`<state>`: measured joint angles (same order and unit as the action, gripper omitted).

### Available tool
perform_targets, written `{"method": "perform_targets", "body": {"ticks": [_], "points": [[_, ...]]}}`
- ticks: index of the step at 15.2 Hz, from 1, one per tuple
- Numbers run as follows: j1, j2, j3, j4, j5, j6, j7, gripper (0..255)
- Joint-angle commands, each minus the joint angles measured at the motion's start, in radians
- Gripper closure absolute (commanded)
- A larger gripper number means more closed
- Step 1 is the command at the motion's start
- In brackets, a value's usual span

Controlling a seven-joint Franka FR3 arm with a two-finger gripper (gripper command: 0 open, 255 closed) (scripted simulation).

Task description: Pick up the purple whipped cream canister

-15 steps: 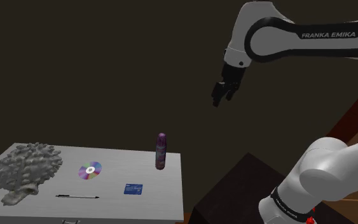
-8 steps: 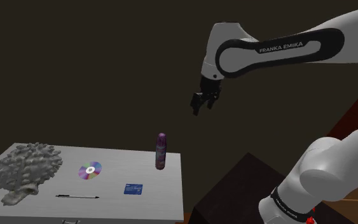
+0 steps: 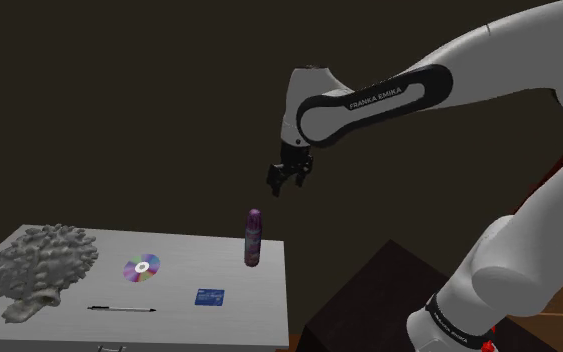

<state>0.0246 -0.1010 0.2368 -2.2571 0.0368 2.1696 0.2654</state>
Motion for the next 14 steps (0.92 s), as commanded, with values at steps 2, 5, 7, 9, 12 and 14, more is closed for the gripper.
{"method": "perform_targets", "body": {"ticks": [2, 5, 7, 9, 12, 14], "points": [[0.009, 0.113, 0.015, 0.052, -0.020, 0.053, 0.040, 0], [0.021, 0.231, 0.024, 0.123, -0.048, 0.092, 0.079, 0], [0.033, 0.310, 0.025, 0.176, -0.067, 0.111, 0.105, 0], [0.048, 0.389, 0.023, 0.235, -0.085, 0.126, 0.128, 0], [0.052, 0.412, 0.020, 0.233, -0.092, 0.150, 0.133, 0], [0.054, 0.430, 0.018, 0.228, -0.098, 0.172, 0.136, 0]]}}
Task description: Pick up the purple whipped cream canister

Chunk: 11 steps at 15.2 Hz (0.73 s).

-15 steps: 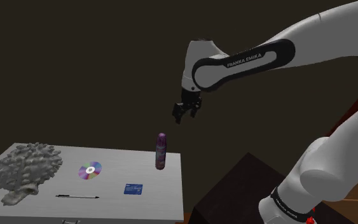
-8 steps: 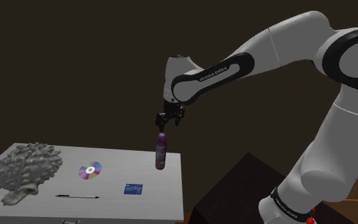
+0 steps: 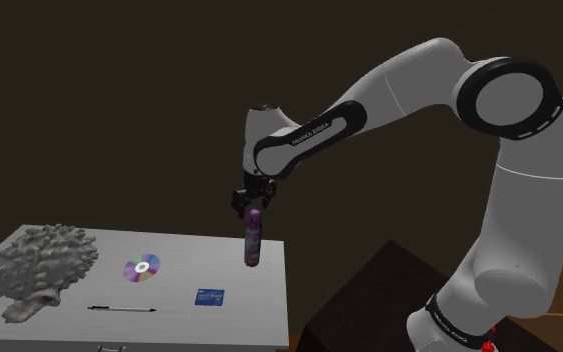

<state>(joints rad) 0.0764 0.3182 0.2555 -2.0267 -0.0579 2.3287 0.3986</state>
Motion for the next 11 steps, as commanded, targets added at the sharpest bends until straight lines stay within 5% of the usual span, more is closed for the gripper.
{"method": "perform_targets", "body": {"ticks": [1, 5, 6, 11], "points": [[0.003, 0.019, -0.003, -0.005, -0.007, 0.024, 0.005, 0], [0.006, 0.043, -0.007, -0.011, -0.015, 0.053, 0.009, 0], [0.006, 0.043, -0.006, -0.010, -0.015, 0.053, 0.010, 255], [0.007, 0.044, -0.006, -0.010, -0.015, 0.053, 0.010, 255]]}}
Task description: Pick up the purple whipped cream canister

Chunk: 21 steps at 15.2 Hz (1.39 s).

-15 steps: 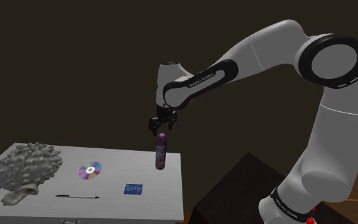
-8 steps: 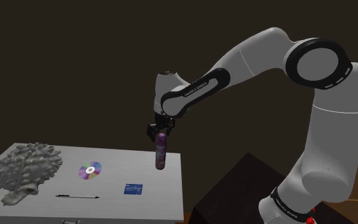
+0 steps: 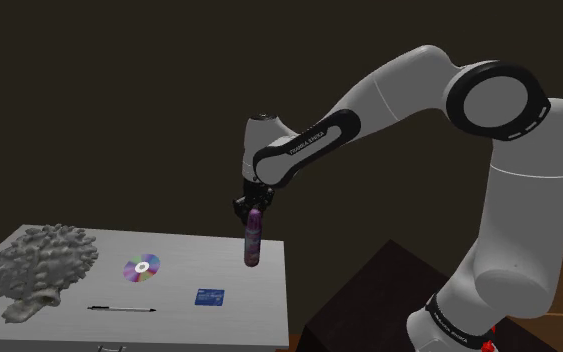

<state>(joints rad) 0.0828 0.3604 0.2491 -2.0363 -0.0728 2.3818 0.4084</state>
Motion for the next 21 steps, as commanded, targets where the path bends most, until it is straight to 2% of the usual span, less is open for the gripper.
{"method": "perform_targets", "body": {"ticks": [1, 4, 19, 21], "points": [[0.000, 0.001, 0.000, -0.001, 0.000, 0.000, 0.000, 255], [0.000, 0.001, 0.000, -0.001, 0.000, 0.000, -0.001, 255], [-0.014, -0.123, 0.017, 0.051, 0.042, -0.172, -0.024, 255], [-0.015, -0.124, 0.017, 0.051, 0.042, -0.173, -0.024, 255]]}}
